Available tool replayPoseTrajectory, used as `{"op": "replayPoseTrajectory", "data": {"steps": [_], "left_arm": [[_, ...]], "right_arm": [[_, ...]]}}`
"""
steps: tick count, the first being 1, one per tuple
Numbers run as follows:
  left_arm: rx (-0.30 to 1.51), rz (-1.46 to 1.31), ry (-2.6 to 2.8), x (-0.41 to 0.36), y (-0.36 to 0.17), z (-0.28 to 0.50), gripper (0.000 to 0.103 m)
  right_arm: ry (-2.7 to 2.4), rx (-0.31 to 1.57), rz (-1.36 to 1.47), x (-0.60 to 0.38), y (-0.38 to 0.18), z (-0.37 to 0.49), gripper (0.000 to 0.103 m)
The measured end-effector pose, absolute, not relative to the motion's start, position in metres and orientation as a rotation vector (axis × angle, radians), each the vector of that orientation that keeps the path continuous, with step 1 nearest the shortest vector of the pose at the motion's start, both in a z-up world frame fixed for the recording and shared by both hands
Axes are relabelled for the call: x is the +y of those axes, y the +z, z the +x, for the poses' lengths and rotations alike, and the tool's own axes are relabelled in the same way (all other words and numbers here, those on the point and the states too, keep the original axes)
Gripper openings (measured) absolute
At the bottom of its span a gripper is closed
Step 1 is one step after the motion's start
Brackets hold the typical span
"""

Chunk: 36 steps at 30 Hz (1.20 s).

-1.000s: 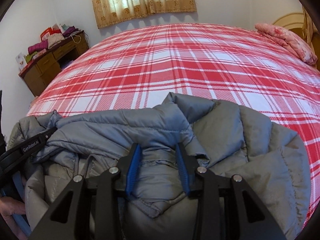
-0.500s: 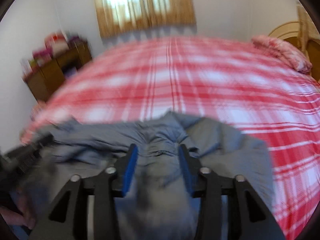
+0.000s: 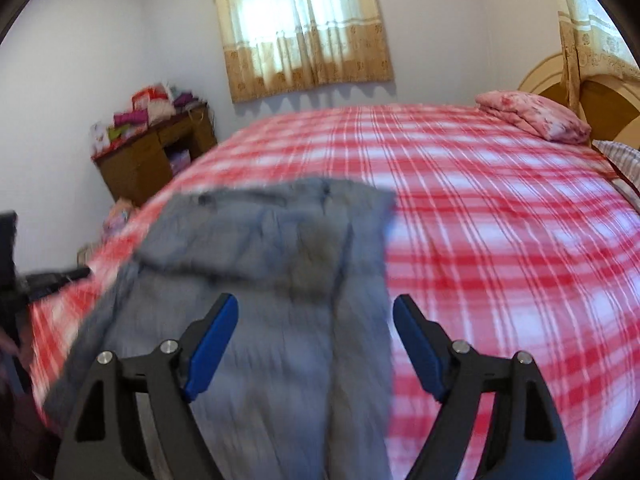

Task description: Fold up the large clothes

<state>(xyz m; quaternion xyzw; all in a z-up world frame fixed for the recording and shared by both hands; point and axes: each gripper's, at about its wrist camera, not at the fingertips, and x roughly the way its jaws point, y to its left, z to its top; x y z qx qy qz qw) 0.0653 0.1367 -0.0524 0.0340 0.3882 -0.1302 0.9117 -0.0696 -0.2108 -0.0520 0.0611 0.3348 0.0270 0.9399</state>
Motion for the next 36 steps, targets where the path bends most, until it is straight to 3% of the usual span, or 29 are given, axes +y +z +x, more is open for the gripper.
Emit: {"op": "replayPoseTrajectory", "data": {"steps": [10, 22, 24, 29, 36], "left_arm": [[0.900, 0.018, -0.181, 0.201, -0.114, -0.013, 0.002], [0.962, -0.114, -0.348, 0.207, -0.130, -0.023, 0.002], [1.033, -0.082, -0.329, 0.205, -0.147, -0.018, 0.002], [1.008, -0.034, -0.311, 0.197, -0.152, -0.023, 0.002], [1.009, -0.024, -0.277, 0.195, -0.150, -0.030, 0.010]], "right_arm": [[0.045, 0.910, 0.179, -0.221, -0.131, -0.138, 0.083], [0.101, 1.021, 0.171, -0.205, -0.163, -0.148, 0.083], [0.103, 1.043, 0.161, -0.201, -0.170, -0.147, 0.083], [0.118, 1.067, 0.170, -0.199, -0.178, -0.147, 0.083], [0.111, 1.064, 0.189, -0.201, -0.179, -0.145, 0.083]]}}
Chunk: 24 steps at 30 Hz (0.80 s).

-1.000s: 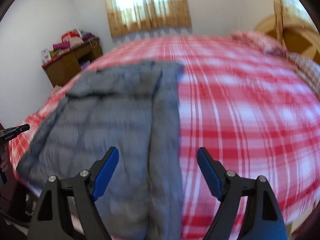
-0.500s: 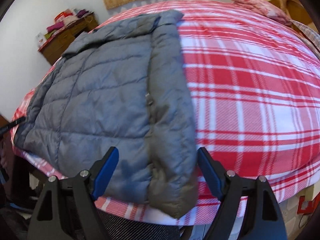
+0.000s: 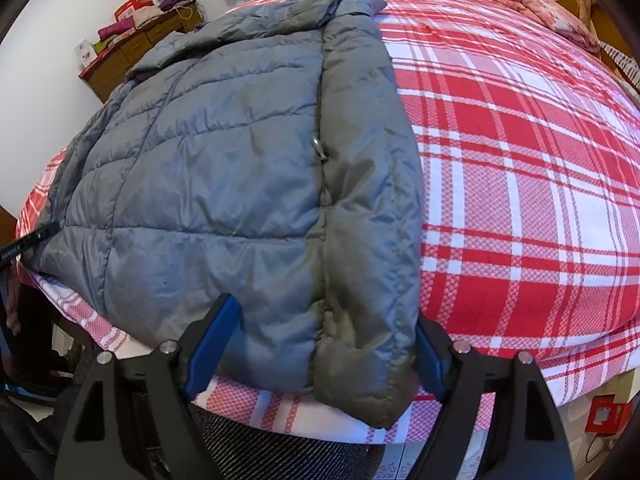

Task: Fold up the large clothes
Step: 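Move both open tools to the jacket hem edge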

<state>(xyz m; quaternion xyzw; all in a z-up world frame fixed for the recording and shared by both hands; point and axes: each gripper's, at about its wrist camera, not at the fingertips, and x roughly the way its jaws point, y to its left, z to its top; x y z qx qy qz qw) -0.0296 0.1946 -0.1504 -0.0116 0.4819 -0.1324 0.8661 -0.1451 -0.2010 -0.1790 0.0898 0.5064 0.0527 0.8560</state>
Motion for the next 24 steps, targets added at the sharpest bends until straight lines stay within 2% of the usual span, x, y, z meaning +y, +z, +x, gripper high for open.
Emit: {"op": "replayPoseTrajectory", "data": {"steps": [4, 6, 8, 9, 10, 12, 19, 24], "left_arm": [[0.890, -0.001, -0.153, 0.206, -0.116, -0.045, 0.010], [0.911, -0.003, -0.196, 0.213, -0.111, -0.044, 0.011], [0.988, 0.021, -0.273, 0.213, -0.121, -0.042, 0.021], [1.016, 0.028, -0.299, 0.212, -0.126, -0.041, 0.044], [1.042, 0.029, -0.353, 0.208, -0.131, -0.041, 0.073], [1.048, 0.005, -0.446, 0.202, -0.133, -0.043, 0.099], [0.916, 0.016, -0.339, 0.204, -0.106, -0.044, 0.100], [1.063, 0.005, -0.257, 0.215, -0.135, -0.019, 0.100]], "right_arm": [[0.097, 1.023, 0.177, -0.205, -0.169, -0.150, 0.083], [0.095, 1.004, 0.199, -0.209, -0.165, -0.151, 0.083], [0.098, 0.996, 0.222, -0.214, -0.164, -0.153, 0.083], [0.097, 0.994, 0.236, -0.217, -0.164, -0.153, 0.083], [0.097, 0.998, 0.241, -0.218, -0.165, -0.153, 0.083], [0.100, 1.013, 0.239, -0.217, -0.168, -0.153, 0.083], [0.099, 1.007, 0.238, -0.214, -0.169, -0.153, 0.083], [0.089, 1.009, 0.226, -0.217, -0.170, -0.151, 0.083]]}}
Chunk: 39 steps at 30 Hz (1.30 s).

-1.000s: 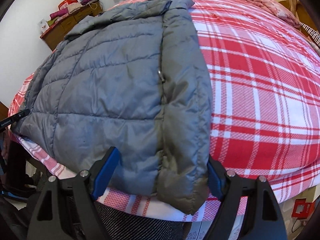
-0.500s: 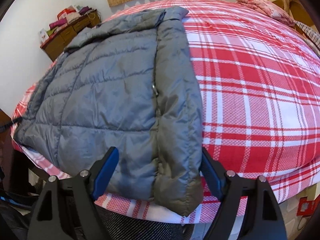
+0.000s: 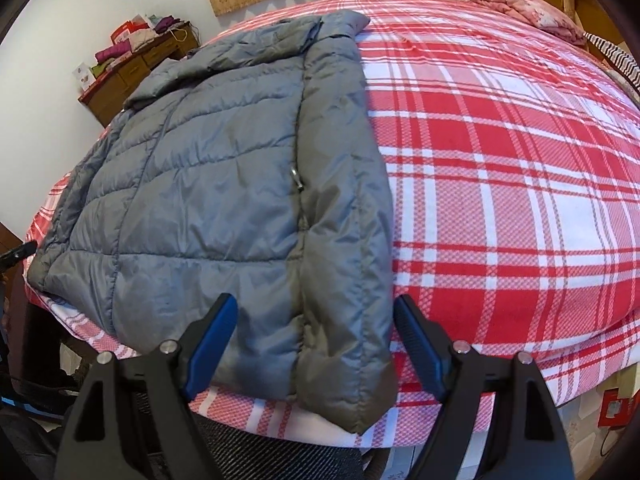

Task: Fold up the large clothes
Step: 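Move both open tools to the jacket hem edge, then grasp the hem with both tools and fold it up toward the collar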

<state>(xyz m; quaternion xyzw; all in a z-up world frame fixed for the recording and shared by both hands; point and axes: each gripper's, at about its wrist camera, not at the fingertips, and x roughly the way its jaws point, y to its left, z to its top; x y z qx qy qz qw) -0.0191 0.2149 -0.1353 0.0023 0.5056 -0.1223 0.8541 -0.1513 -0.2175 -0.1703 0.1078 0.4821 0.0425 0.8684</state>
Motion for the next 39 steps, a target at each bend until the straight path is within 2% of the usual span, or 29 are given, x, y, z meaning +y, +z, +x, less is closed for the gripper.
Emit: {"op": "replayPoseTrajectory", "data": {"steps": [4, 6, 8, 9, 10, 11, 12, 13, 16, 22, 29, 31, 32, 33, 36, 37, 39], "left_arm": [[1.046, 0.037, -0.225, 0.210, -0.138, -0.020, 0.100], [1.056, 0.070, -0.239, 0.203, -0.139, -0.022, 0.100], [1.058, 0.084, -0.294, 0.196, -0.138, -0.027, 0.099], [1.063, 0.072, -0.353, 0.191, -0.137, -0.030, 0.086], [1.074, 0.060, -0.366, 0.190, -0.137, -0.029, 0.065], [1.081, 0.053, -0.356, 0.189, -0.140, -0.028, 0.054], [1.077, 0.055, -0.342, 0.189, -0.142, -0.028, 0.039], [1.073, 0.047, -0.339, 0.191, -0.145, -0.027, 0.036], [1.078, -0.030, -0.365, 0.198, -0.151, -0.026, 0.032], [1.058, 0.003, -0.377, 0.196, -0.151, -0.034, 0.022], [1.037, 0.002, -0.360, 0.202, -0.151, -0.035, 0.023], [1.035, 0.023, -0.351, 0.198, -0.153, -0.034, 0.027], [1.039, 0.012, -0.347, 0.197, -0.155, -0.033, 0.029], [1.042, -0.010, -0.345, 0.199, -0.157, -0.032, 0.030], [1.033, -0.079, -0.366, 0.205, -0.158, -0.033, 0.030], [1.028, -0.088, -0.379, 0.206, -0.157, -0.034, 0.028], [1.007, -0.104, -0.396, 0.207, -0.154, -0.037, 0.017]], "right_arm": [[0.114, 1.035, 0.237, -0.216, -0.177, -0.151, 0.082], [0.129, 1.052, 0.227, -0.213, -0.180, -0.150, 0.077], [0.135, 1.052, 0.211, -0.210, -0.180, -0.150, 0.077], [0.140, 1.054, 0.209, -0.209, -0.180, -0.150, 0.077], [0.146, 1.056, 0.213, -0.209, -0.180, -0.150, 0.076], [0.150, 1.057, 0.218, -0.209, -0.181, -0.149, 0.075], [0.153, 1.058, 0.221, -0.209, -0.181, -0.149, 0.075], [0.154, 1.059, 0.220, -0.208, -0.182, -0.148, 0.075], [0.159, 1.065, 0.216, -0.208, -0.184, -0.148, 0.076], [0.142, 1.083, 0.190, -0.202, -0.185, -0.145, 0.078], [0.072, 1.038, 0.267, -0.226, -0.177, -0.158, 0.078], [0.094, 1.060, 0.301, -0.227, -0.184, -0.157, 0.078], [0.120, 1.072, 0.318, -0.224, -0.187, -0.156, 0.075], [0.145, 1.080, 0.327, -0.220, -0.190, -0.155, 0.061], [0.180, 1.080, 0.279, -0.205, -0.194, -0.150, 0.033], [0.197, 1.072, 0.270, -0.202, -0.192, -0.150, 0.027], [0.217, 1.061, 0.265, -0.200, -0.187, -0.150, 0.017]]}}
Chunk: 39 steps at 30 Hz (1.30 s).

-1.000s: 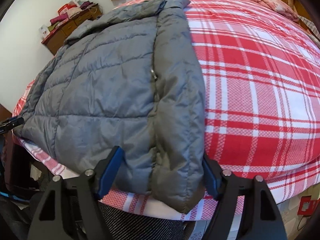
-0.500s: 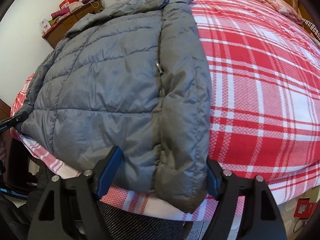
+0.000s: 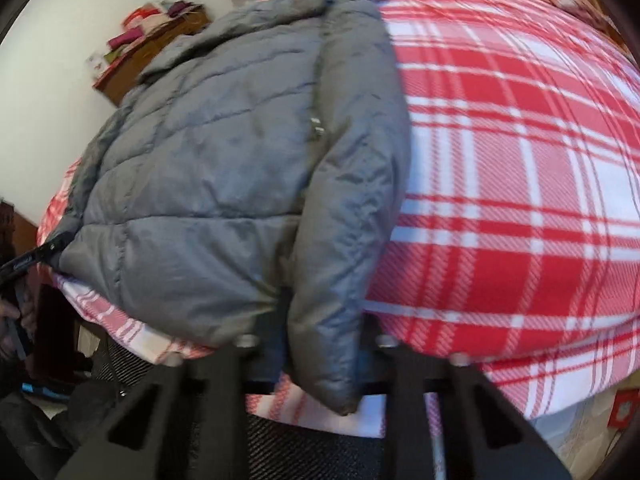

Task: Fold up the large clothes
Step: 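Grasp the hem with both tools and fold it up toward the collar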

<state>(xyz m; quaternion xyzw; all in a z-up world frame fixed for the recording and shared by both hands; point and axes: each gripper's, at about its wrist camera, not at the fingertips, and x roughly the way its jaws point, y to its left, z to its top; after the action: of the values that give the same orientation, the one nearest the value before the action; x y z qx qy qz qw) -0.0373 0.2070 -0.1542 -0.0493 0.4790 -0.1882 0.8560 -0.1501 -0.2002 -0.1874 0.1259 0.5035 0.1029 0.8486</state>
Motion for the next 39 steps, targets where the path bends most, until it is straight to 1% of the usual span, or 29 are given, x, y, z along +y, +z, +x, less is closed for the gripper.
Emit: {"op": "replayPoseTrajectory", "data": {"steps": [1, 3, 7, 10, 14, 18, 23, 27, 30, 32, 34, 39], "left_arm": [[0.999, -0.112, -0.399, 0.207, -0.153, -0.038, 0.013], [0.982, -0.119, -0.418, 0.206, -0.148, -0.041, 0.012], [0.925, -0.150, -0.468, 0.206, -0.127, -0.050, 0.011], [0.859, -0.252, -0.532, 0.215, -0.105, -0.058, 0.011], [0.776, -0.306, -0.636, 0.212, -0.072, -0.074, 0.011], [0.740, -0.320, -0.684, 0.214, -0.042, -0.089, 0.011], [0.670, -0.315, -0.675, 0.222, 0.019, -0.093, 0.012], [0.624, -0.310, -0.638, 0.221, 0.057, -0.059, 0.012], [0.620, -0.286, -0.577, 0.212, 0.071, -0.007, 0.012], [0.634, -0.283, -0.533, 0.209, 0.069, 0.023, 0.012], [0.665, -0.303, -0.469, 0.207, 0.059, 0.069, 0.012], [0.739, -0.360, -0.380, 0.197, 0.025, 0.167, 0.012]], "right_arm": [[0.226, 1.055, 0.275, -0.200, -0.186, -0.150, 0.016], [0.254, 1.029, 0.320, -0.204, -0.180, -0.153, 0.014], [0.301, 0.941, 0.401, -0.220, -0.156, -0.170, 0.013], [0.338, 0.885, 0.399, -0.223, -0.137, -0.181, 0.013], [0.387, 0.822, 0.372, -0.222, -0.108, -0.198, 0.013], [0.441, 0.761, 0.391, -0.232, -0.082, -0.213, 0.013], [0.438, 0.621, 0.457, -0.254, -0.034, -0.223, 0.013], [0.400, 0.557, 0.460, -0.267, 0.005, -0.180, 0.013], [0.369, 0.532, 0.394, -0.266, 0.030, -0.137, 0.013], [0.364, 0.526, 0.355, -0.265, 0.041, -0.108, 0.013], [0.354, 0.541, 0.342, -0.264, 0.042, -0.060, 0.013], [0.269, 0.602, 0.428, -0.277, 0.020, 0.041, 0.013]]}}
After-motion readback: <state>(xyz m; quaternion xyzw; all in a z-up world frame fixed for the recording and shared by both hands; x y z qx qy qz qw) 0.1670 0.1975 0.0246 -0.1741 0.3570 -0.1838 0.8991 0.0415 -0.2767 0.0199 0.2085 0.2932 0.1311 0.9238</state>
